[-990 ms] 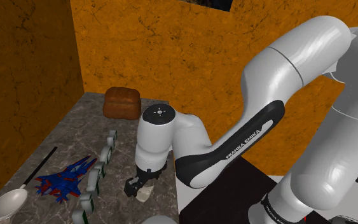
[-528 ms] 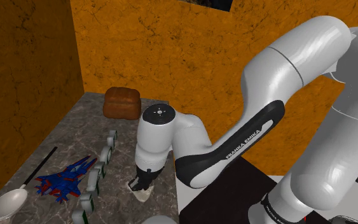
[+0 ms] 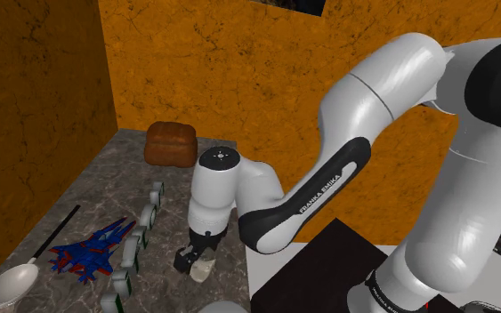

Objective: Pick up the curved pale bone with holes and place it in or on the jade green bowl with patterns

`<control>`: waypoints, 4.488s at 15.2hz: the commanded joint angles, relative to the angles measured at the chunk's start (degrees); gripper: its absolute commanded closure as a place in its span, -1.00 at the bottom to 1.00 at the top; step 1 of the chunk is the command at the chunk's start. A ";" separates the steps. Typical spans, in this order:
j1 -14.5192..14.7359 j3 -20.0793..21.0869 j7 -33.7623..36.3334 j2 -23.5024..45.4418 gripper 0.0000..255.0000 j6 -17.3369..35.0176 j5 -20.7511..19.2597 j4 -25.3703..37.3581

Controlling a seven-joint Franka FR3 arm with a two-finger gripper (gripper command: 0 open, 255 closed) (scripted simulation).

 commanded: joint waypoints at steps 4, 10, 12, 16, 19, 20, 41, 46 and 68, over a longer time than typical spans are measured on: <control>2.31 -3.58 2.61 4.69 -1.00 2.42 -5.64 0.95; 3.97 -5.75 4.61 6.83 -1.00 3.60 -8.49 1.43; 3.97 -5.75 4.61 6.83 -1.00 3.60 -8.49 1.43; 3.96 -5.74 4.60 6.82 1.00 3.60 -8.48 1.43; 3.96 -5.74 4.60 6.82 1.00 3.60 -8.48 1.43; 3.96 -5.74 4.60 6.82 1.00 3.59 -8.48 1.44; -4.98 5.80 -10.11 -7.60 1.00 -5.68 11.97 1.26; -5.87 6.93 -14.42 -12.08 1.00 -9.13 17.91 2.17; -12.18 -3.66 -37.05 -19.25 1.00 -17.05 26.31 5.27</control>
